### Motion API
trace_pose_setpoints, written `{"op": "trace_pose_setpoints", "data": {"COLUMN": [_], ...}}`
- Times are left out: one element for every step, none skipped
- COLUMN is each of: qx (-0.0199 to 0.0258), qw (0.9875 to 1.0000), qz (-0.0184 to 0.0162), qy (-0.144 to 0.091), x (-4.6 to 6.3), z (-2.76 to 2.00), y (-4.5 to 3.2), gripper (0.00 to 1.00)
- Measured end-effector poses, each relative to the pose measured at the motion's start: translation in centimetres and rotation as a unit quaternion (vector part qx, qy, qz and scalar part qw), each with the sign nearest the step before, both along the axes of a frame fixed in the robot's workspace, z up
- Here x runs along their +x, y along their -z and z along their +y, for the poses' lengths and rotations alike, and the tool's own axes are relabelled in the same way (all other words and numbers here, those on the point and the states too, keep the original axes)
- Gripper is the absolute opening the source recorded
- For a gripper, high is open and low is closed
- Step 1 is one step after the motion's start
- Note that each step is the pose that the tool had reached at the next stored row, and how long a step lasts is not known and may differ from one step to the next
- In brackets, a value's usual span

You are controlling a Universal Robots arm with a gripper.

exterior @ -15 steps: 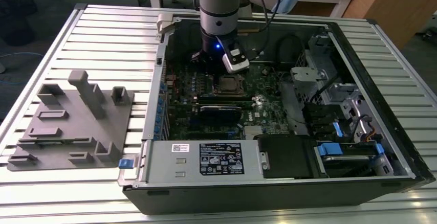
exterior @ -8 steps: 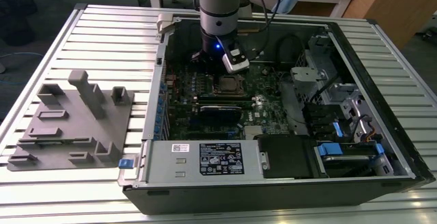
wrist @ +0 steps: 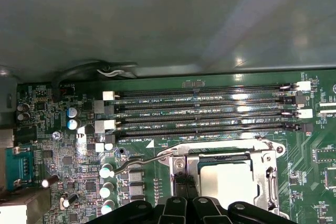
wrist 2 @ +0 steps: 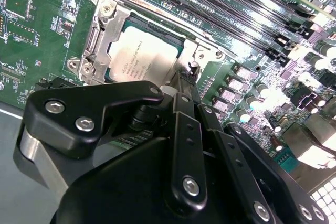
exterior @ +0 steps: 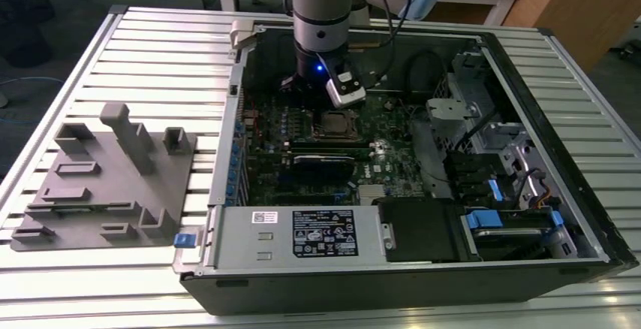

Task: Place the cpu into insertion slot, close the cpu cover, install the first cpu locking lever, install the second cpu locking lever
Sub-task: 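Close the cpu cover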

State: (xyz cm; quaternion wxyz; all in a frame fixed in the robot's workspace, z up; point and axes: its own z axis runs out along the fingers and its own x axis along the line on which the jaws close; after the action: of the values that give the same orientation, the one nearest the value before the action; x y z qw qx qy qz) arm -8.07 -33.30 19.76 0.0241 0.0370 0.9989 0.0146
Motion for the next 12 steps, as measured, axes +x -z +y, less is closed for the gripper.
{"op": "trace_pose_setpoints", "data": {"qx": [0.0, 0.0002, 0.0004, 0.0006, 0.0003, 0.0001, 0.0001, 0.0001, 0.0, 0.0, 0.0, 0.0], "qw": [1.0, 1.0, 1.0, 1.0, 1.0, 1.0, 1.0, 1.0, 1.0, 1.0, 1.0, 1.0], "qz": [0.0, -0.0001, -0.0002, -0.0004, -0.0002, 0.0, -0.0001, -0.0001, 0.0, 0.0, 0.0, 0.0], "qy": [0.0, 0.0, 0.0, 0.0, 0.0, 0.0, 0.0, 0.0, 0.0, 0.0, 0.0, 0.0], "x": [0.0, 0.0, 0.0, 0.01, 0.01, 0.0, 0.0, 0.0, 0.0, 0.0, 0.0, 0.0], "z": [0.0, 0.0, 0.01, 0.02, 0.01, 0.0, 0.01, 0.01, 0.0, 0.0, 0.0, 0.0], "y": [-0.02, -0.05, -0.09, -0.16, -0.24, -0.31, -0.38, -0.45, -0.52, -0.59, -0.68, -0.76], "gripper": [0.11, 0.11, 0.11, 0.11, 0.11, 0.11, 0.11, 0.11, 0.11, 0.11, 0.11, 0.11]}}
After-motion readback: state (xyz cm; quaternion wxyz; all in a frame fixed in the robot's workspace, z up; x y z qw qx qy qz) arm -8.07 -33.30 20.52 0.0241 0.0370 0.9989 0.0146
